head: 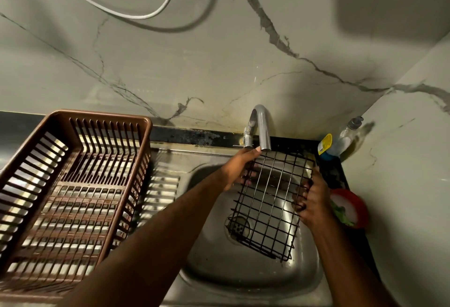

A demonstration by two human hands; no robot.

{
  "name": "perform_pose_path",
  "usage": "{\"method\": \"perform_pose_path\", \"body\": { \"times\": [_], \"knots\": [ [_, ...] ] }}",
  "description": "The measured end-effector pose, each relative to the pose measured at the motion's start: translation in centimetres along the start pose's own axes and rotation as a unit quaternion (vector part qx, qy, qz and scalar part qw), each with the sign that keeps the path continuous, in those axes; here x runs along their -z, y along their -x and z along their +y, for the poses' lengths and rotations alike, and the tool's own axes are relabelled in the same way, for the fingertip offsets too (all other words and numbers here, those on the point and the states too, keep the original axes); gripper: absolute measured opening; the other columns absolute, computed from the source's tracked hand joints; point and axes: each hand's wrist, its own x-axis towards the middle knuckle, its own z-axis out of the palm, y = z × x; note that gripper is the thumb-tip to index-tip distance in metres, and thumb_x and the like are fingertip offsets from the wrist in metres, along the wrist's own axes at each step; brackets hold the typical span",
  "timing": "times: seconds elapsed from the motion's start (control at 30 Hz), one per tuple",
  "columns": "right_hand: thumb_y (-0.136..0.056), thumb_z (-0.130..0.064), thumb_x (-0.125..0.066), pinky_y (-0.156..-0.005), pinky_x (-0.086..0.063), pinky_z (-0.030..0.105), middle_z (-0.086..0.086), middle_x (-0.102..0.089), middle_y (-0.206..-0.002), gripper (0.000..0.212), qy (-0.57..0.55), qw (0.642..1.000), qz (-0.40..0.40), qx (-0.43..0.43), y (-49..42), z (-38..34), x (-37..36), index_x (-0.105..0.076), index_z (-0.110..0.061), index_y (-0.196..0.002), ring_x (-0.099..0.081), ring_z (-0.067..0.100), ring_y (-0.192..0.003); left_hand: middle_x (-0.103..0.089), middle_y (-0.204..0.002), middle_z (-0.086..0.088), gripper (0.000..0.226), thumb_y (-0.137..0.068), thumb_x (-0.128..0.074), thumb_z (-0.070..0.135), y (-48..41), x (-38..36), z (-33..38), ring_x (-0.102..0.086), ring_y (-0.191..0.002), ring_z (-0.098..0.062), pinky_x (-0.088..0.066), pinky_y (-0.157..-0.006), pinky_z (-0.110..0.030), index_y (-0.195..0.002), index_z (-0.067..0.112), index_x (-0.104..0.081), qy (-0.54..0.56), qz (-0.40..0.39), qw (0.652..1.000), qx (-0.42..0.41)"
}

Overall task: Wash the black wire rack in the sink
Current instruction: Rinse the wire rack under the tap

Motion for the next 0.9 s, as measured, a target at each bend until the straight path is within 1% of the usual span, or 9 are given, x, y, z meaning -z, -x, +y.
{"method": "perform_pose_path", "body": {
  "times": [0.1, 0.2, 0.27, 0.33, 0.43, 0.53, 0.67, 0.77, 0.9],
  "knots": [
    [-0.092, -0.070, -0.045, -0.039, -0.017, 0.013, -0.005, -0.031, -0.040, 0.062, 0.002, 1.000, -0.016, -0.002, 0.5, 0.0, -0.4, -0.040, -0.022, -0.054, -0.024, 0.011, -0.028, -0.060, -0.132, -0.014, 0.069, -0.093, -0.064, 0.051, 0.0, -0.2, -0.1, -0.065, -0.108, -0.027, -0.058, -0.067, -0.029, -0.146, 0.018, -0.035, -0.003, -0.004, 1.000, 0.002],
    [-0.091, -0.068, -0.049, -0.040, -0.017, 0.016, -0.006, -0.032, -0.043, 0.059, 0.004, 1.000, -0.011, 0.006, 0.6, 0.2, -0.8, -0.040, -0.020, -0.058, -0.025, 0.010, -0.031, -0.058, -0.138, -0.013, 0.092, -0.083, -0.076, 0.049, -0.2, -0.4, -0.2, -0.062, -0.117, -0.029, -0.053, -0.070, -0.033, -0.154, 0.015, -0.028, -0.008, 0.017, 1.000, -0.002],
    [-0.093, -0.063, -0.051, -0.040, -0.016, 0.016, -0.006, -0.032, -0.043, 0.064, 0.007, 1.000, -0.016, 0.016, 0.9, 0.0, -1.1, -0.043, -0.010, -0.058, -0.024, 0.009, -0.032, -0.063, -0.127, -0.007, 0.070, -0.090, -0.073, 0.038, -0.3, -0.4, -0.2, -0.063, -0.110, -0.022, -0.051, -0.073, -0.033, -0.145, 0.015, -0.038, -0.007, 0.034, 0.999, -0.010],
    [-0.100, -0.052, -0.048, -0.038, -0.017, 0.015, -0.006, -0.032, -0.046, 0.064, 0.009, 0.999, -0.017, 0.040, 1.4, -0.2, -1.6, -0.047, 0.012, -0.095, -0.025, 0.007, -0.032, -0.064, -0.122, -0.004, 0.054, -0.093, -0.070, 0.030, -0.5, -0.7, -0.4, -0.061, -0.104, -0.016, -0.050, -0.077, -0.030, -0.137, 0.011, -0.046, -0.008, 0.054, 0.998, -0.025],
    [-0.100, -0.054, -0.046, -0.047, -0.028, 0.022, 0.002, -0.046, -0.062, 0.066, 0.031, 0.999, -0.001, 0.040, 0.6, 0.5, -1.8, -0.054, 0.005, -0.128, -0.039, 0.016, -0.047, -0.065, -0.127, -0.012, 0.066, -0.084, -0.075, 0.043, -1.0, -1.4, -0.7, -0.065, -0.108, -0.022, -0.054, -0.081, -0.030, -0.136, 0.009, -0.053, -0.034, 0.119, 0.992, -0.037],
    [-0.098, -0.061, -0.043, -0.052, -0.039, 0.027, 0.004, -0.062, -0.066, 0.060, 0.052, 0.999, 0.003, 0.004, -0.9, 1.4, -1.6, -0.064, -0.006, -0.110, -0.051, 0.020, -0.052, -0.068, -0.120, -0.009, 0.086, -0.065, -0.075, 0.063, -1.1, -1.8, -0.9, -0.068, -0.105, -0.025, -0.061, -0.083, -0.036, -0.132, 0.013, -0.058, -0.098, 0.182, 0.978, -0.043],
    [-0.101, -0.050, -0.044, -0.081, -0.053, 0.040, 0.012, -0.069, -0.103, 0.042, 0.115, 0.988, 0.044, 0.092, -0.2, 0.4, -2.4, -0.063, -0.016, -0.118, -0.065, 0.028, -0.090, -0.069, -0.116, 0.000, 0.068, -0.079, -0.080, 0.046, -0.6, -1.9, -1.5, -0.069, -0.099, -0.014, -0.062, -0.084, -0.033, -0.136, 0.020, -0.056, -0.158, 0.211, 0.961, -0.082],
    [-0.104, -0.044, -0.044, -0.076, -0.046, 0.026, 0.002, -0.060, -0.124, 0.042, 0.306, 0.906, 0.055, 0.287, 1.4, -0.6, -3.1, -0.054, -0.017, -0.135, -0.059, 0.021, -0.107, -0.064, -0.124, 0.001, 0.079, -0.082, -0.079, 0.043, 0.2, -2.0, -2.2, -0.066, -0.105, -0.014, -0.061, -0.087, -0.034, -0.149, 0.022, -0.043, -0.195, 0.224, 0.950, -0.094],
    [-0.101, -0.050, -0.044, -0.084, -0.051, 0.026, -0.013, -0.059, -0.127, 0.045, 0.491, 0.753, -0.076, 0.432, 2.5, -1.2, -4.7, -0.053, -0.028, -0.139, -0.059, 0.008, -0.112, -0.055, -0.088, 0.023, 0.066, -0.084, -0.077, 0.041, 1.3, -1.9, -2.1, -0.058, -0.084, 0.004, -0.052, -0.072, -0.019, -0.142, 0.024, -0.050, -0.227, 0.221, 0.942, -0.115]
  ]
}}
